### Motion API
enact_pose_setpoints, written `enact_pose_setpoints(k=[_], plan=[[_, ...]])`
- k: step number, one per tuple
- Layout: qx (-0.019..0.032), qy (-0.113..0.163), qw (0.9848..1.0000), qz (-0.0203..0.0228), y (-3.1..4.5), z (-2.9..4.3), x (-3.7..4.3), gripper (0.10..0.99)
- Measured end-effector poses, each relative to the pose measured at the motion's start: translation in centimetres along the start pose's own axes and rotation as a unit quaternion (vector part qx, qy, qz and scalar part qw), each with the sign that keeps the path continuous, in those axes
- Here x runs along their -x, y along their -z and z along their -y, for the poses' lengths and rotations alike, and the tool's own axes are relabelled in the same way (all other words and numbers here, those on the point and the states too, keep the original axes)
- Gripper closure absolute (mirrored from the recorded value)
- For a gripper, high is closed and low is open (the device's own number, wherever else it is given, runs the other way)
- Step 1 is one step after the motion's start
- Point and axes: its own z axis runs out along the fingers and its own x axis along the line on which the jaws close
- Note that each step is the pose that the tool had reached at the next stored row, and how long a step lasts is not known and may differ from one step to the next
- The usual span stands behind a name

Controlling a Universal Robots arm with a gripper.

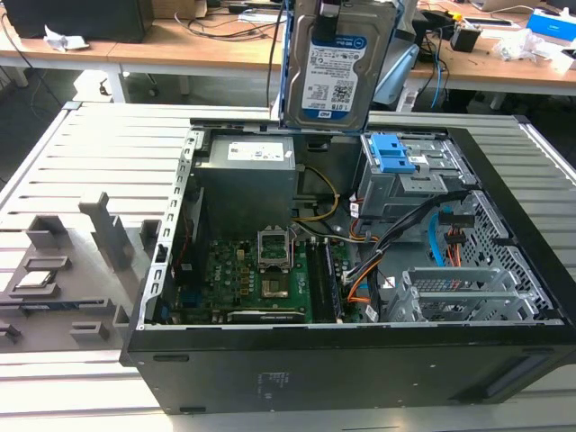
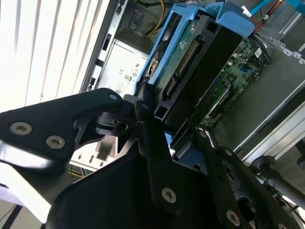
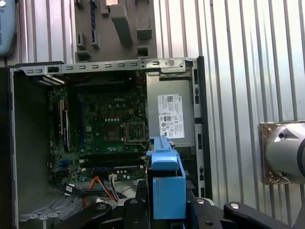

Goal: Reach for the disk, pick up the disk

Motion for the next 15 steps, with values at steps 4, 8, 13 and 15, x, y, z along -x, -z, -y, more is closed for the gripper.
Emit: enact_pose_setpoints(k=[4,8,13,15], plan=[[0.0000,0.000,1.0000,0.0000,0.00,0.01,-0.23,0.718],[0.0000,0.000,1.0000,0.0000,0.00,0.04,-0.60,0.718],[0.0000,0.000,1.0000,0.0000,-0.01,0.08,-1.24,0.718],[0.0000,0.000,1.0000,0.0000,-0.01,0.10,-1.51,0.718]])
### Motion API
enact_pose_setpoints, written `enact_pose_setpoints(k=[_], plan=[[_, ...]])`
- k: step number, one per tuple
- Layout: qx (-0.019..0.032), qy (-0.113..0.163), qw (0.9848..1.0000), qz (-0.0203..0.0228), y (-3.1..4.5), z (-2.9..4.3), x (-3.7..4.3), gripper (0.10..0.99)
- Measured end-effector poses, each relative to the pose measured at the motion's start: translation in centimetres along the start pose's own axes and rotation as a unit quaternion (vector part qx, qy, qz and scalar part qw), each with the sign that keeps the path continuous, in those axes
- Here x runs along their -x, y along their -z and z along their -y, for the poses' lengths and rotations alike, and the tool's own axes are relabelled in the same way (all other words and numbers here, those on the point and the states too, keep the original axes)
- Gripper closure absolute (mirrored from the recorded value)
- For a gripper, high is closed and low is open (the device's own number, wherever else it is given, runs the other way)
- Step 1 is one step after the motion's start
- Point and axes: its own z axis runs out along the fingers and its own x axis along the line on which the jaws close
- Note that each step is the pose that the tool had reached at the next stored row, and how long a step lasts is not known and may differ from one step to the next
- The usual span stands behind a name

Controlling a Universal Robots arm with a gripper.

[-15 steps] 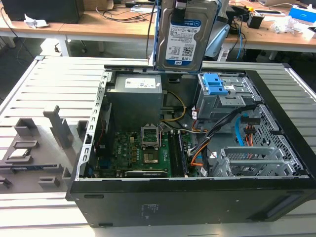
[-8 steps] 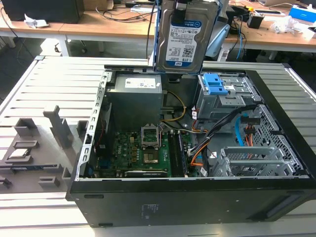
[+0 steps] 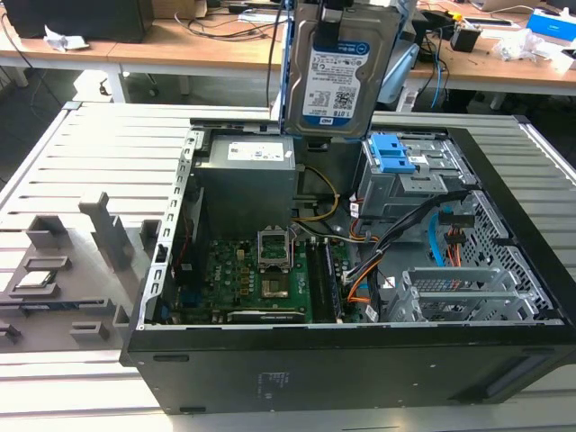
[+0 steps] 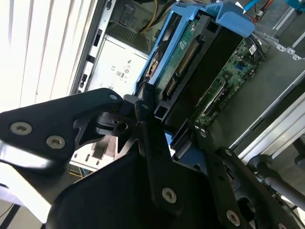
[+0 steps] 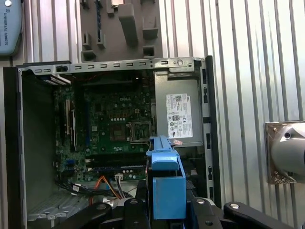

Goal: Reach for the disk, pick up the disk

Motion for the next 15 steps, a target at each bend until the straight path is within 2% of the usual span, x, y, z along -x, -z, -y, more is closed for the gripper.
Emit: enact_pose_setpoints(k=[15], plan=[[0.0000,0.000,1.0000,0.0000,-0.02,0.13,-1.96,0.718]])
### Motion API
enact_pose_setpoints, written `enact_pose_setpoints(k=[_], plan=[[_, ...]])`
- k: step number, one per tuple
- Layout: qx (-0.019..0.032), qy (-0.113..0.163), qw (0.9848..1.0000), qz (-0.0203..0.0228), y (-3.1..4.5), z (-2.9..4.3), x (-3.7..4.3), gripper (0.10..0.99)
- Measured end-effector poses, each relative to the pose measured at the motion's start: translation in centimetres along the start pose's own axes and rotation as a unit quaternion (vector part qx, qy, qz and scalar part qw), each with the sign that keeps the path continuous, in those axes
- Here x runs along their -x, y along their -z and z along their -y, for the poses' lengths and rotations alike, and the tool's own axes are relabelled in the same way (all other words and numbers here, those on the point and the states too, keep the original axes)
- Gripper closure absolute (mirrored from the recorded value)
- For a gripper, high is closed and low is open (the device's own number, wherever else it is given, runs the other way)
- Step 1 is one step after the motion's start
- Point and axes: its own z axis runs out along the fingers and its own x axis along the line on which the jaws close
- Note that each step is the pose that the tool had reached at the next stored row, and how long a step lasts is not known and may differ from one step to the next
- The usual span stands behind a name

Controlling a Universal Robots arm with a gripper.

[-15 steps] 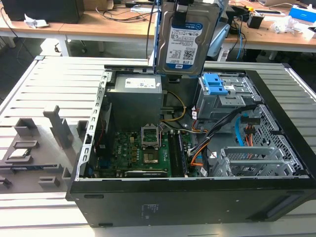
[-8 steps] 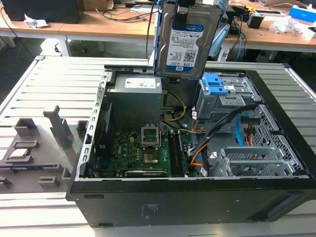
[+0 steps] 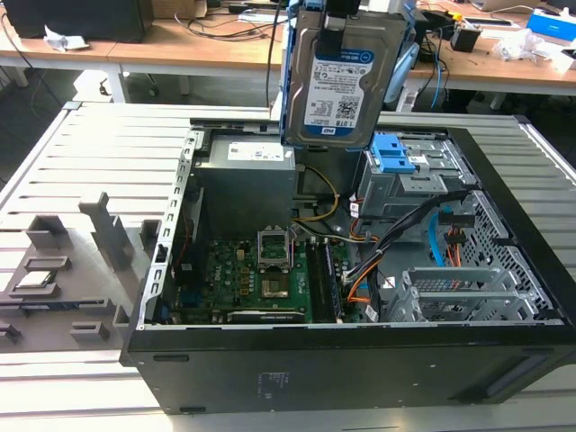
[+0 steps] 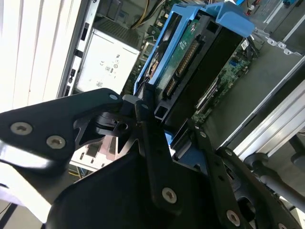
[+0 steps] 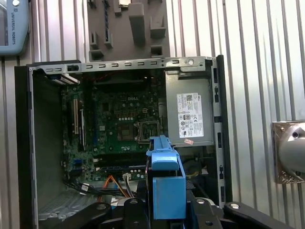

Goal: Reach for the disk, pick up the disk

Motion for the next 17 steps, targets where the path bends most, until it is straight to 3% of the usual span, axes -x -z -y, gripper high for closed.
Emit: enact_pose_setpoints(k=[17], plan=[[0.0000,0.000,1.0000,0.0000,-0.01,0.12,-1.78,0.718]])
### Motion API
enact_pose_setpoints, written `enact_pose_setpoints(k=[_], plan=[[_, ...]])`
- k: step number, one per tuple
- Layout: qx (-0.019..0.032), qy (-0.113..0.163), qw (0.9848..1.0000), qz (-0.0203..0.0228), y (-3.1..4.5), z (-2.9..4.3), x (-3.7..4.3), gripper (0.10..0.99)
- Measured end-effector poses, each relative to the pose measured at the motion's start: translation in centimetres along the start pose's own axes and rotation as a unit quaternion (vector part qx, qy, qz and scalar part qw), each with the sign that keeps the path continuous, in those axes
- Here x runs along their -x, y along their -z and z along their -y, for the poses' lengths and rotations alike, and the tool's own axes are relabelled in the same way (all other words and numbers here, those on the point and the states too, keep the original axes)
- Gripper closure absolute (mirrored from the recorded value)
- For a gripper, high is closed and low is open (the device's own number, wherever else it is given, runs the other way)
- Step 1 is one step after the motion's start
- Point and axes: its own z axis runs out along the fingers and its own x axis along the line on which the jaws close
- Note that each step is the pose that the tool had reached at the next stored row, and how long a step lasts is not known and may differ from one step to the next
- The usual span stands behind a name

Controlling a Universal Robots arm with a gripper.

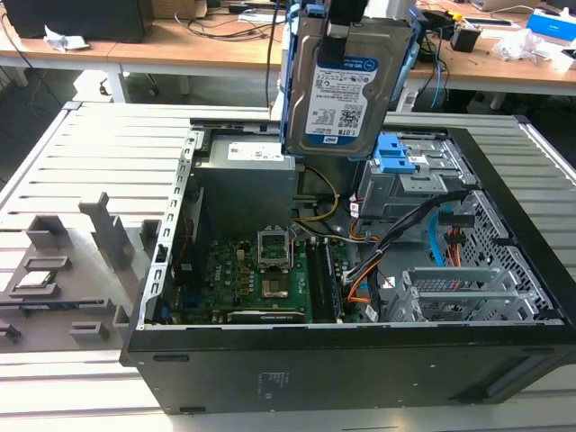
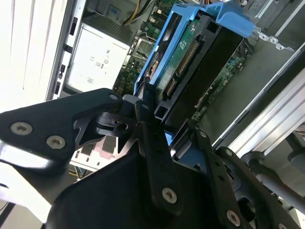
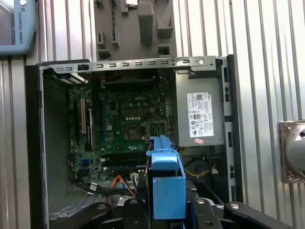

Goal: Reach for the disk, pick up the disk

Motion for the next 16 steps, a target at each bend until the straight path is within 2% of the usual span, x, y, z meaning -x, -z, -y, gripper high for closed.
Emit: enact_pose_setpoints(k=[11,16], plan=[[0.0000,0.000,1.0000,0.0000,-0.01,0.09,-1.36,0.718],[0.0000,0.000,1.0000,0.0000,-0.02,0.15,-2.33,0.718]])
